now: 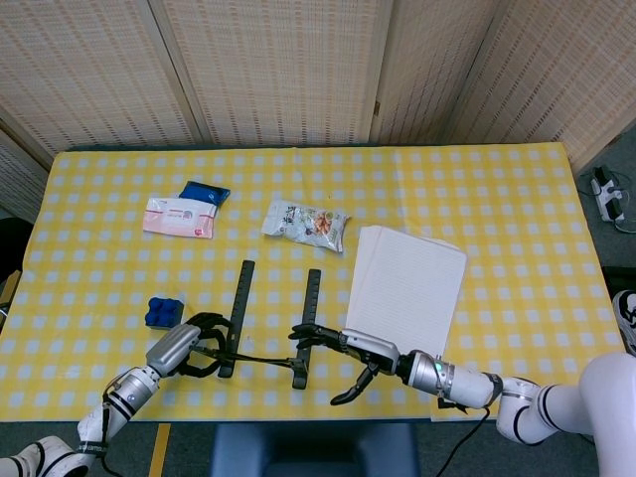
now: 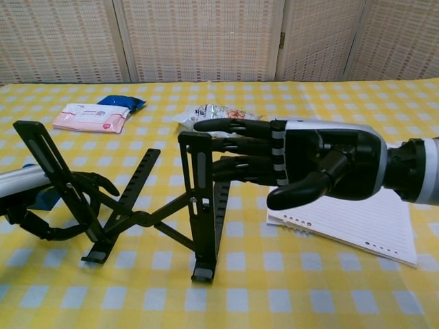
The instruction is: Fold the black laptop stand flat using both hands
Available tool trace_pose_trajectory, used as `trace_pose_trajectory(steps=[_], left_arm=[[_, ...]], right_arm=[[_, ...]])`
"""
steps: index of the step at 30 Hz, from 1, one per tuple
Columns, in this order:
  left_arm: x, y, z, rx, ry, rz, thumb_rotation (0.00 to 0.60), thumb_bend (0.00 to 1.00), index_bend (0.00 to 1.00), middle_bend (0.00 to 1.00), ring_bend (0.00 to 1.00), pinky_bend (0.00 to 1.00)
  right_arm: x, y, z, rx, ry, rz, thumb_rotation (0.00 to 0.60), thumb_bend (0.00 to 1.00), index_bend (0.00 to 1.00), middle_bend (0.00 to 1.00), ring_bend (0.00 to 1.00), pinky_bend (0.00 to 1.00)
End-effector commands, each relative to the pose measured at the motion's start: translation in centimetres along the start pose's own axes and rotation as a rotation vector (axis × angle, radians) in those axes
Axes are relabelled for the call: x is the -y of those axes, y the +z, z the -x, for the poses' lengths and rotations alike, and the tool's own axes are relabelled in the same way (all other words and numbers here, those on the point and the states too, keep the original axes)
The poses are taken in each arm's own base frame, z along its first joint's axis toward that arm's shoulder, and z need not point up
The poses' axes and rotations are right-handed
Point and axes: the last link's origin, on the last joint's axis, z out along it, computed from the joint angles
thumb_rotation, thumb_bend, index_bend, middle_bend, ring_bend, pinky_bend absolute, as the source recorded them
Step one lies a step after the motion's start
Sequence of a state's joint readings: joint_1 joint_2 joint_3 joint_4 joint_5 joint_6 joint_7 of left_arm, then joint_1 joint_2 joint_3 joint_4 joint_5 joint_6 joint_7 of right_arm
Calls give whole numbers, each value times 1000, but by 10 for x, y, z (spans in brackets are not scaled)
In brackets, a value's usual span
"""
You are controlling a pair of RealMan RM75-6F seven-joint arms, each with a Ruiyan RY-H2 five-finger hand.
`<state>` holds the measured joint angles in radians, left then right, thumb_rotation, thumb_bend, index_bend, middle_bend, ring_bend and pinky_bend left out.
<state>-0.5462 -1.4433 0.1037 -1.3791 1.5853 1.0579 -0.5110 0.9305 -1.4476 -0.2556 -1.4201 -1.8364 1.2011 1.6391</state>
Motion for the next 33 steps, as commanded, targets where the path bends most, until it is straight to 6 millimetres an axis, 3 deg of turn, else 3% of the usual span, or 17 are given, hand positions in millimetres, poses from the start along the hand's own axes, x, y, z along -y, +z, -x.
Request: trace_pose_trajectory(steps=[1, 12, 21, 33], left_arm=[[0, 0, 1, 1, 0, 1, 600, 436, 568, 258, 147, 129], [-6, -3, 4, 9, -39, 4, 600, 467, 591, 279, 169, 161], [-19, -8, 6, 68, -77, 23, 600, 464, 563, 279, 171, 165], [-22, -13, -3, 44, -38, 20, 600, 450, 310, 243, 85, 75]], right_arm=[[0, 0, 0, -3, 1, 0, 600, 132, 0, 92, 107, 7], [0, -3, -4, -20, -20, 1, 600, 133, 0, 92, 108, 7], [-3, -9, -16, -59, -145, 74, 600, 132, 0, 92, 107, 7], [-10, 2, -11, -78, -362, 145, 600, 133, 0, 91, 98, 7]])
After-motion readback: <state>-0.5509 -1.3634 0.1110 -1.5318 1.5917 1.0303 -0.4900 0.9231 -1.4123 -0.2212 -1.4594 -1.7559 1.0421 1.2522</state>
